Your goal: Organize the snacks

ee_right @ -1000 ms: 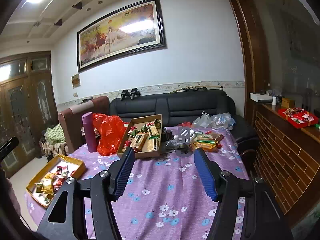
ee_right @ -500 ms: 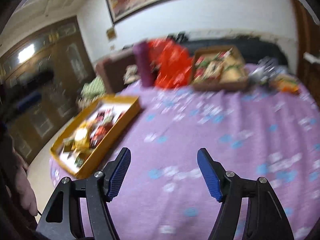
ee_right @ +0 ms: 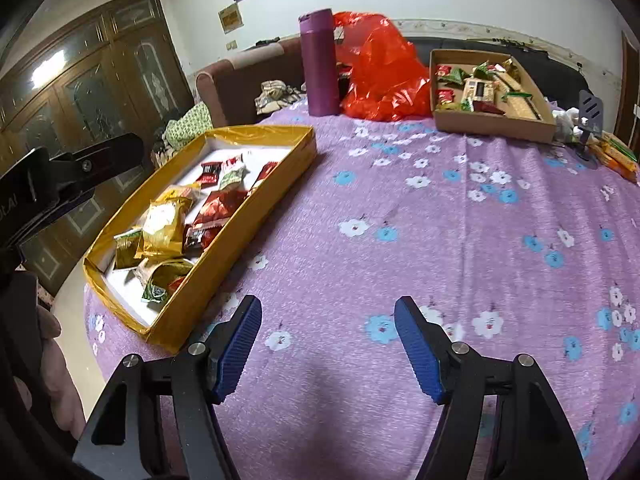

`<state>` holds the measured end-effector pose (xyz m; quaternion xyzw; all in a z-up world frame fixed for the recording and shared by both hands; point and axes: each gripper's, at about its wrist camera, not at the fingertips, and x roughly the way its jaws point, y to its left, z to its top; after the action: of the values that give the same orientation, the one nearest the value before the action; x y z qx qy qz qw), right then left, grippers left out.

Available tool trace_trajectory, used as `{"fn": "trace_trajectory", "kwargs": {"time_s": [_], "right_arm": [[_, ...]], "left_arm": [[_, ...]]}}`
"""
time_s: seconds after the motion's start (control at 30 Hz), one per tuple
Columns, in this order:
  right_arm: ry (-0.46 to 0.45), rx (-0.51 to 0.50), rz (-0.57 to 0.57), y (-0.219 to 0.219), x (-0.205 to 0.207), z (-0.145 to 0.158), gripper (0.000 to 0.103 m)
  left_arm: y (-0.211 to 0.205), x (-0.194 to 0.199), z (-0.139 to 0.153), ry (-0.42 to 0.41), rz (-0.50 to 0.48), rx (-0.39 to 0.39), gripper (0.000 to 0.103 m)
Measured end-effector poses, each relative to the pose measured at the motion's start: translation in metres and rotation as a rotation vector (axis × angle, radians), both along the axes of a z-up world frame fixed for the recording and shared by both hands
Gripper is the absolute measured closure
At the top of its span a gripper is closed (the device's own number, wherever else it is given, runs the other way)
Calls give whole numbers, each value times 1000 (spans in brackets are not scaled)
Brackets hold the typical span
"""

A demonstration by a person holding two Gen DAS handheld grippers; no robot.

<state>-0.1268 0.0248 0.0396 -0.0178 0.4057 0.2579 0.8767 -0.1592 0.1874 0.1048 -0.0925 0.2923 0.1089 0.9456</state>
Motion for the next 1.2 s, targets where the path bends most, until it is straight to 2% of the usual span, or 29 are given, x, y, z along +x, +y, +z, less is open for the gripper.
{"fn": "trace_trajectory", "kwargs": {"time_s": [0.3,0.83,1.03,1.2], "right_arm": [[-43,-56,29,18,-11,-1,32],[-84,-33,30,10,-25,7,32],[-109,-17,40,6,-38,14,32],[-144,-1,57,3,-51,21,32]], "left_arm": [[-1,2,-8,43,-12,-2,0],[-16,-13,2,21,-4,46,0],[-22,-36,19,-60,41,90,0],[-25,-72,39,-184,156,144,0]]}}
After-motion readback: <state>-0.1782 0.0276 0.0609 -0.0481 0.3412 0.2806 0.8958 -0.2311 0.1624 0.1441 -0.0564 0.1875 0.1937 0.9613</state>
